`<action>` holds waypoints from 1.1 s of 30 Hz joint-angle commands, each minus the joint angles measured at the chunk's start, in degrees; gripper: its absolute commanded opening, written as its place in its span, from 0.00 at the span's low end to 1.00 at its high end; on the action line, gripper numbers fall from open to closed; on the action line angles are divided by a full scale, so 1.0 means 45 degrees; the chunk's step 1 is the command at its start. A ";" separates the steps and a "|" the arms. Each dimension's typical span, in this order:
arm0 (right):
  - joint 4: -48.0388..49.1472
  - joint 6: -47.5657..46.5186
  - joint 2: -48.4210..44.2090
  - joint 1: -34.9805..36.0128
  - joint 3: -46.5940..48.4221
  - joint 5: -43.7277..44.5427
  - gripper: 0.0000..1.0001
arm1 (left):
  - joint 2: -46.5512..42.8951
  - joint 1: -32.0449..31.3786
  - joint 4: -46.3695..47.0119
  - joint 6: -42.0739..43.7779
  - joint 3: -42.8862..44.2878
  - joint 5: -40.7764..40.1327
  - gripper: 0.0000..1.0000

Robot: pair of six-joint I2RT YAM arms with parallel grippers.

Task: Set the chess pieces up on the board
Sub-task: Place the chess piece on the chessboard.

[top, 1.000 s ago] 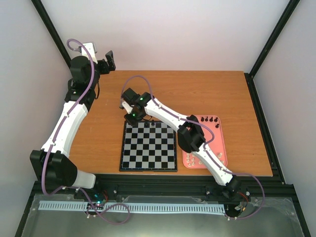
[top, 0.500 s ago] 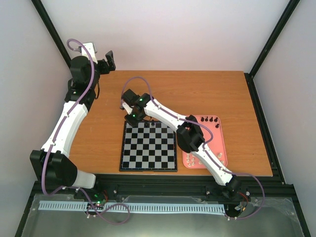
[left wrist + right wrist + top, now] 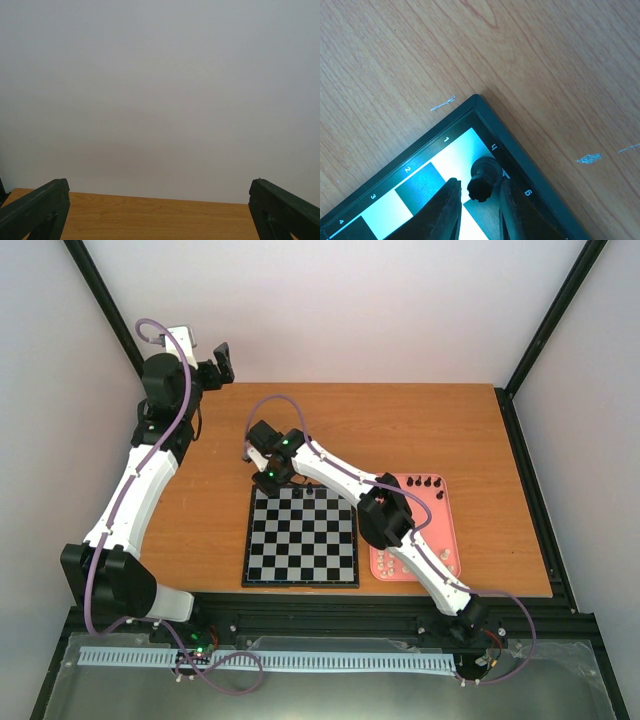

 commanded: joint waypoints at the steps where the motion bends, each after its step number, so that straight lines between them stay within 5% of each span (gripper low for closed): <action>1: -0.0028 -0.0117 0.0261 0.0116 0.0388 0.0052 0.28 | 0.0009 0.0009 0.0305 0.0277 0.0117 0.0017 1.00; 15: 0.0167 -0.0499 0.0279 0.0116 0.0359 -0.1415 0.29 | 0.0026 0.0012 0.0305 0.0305 0.0132 -0.0068 1.00; 33: 0.0433 -0.0522 -0.0174 0.0097 -0.0203 -0.0543 0.35 | 0.0157 0.0014 0.0309 0.0306 0.0197 -0.0021 1.00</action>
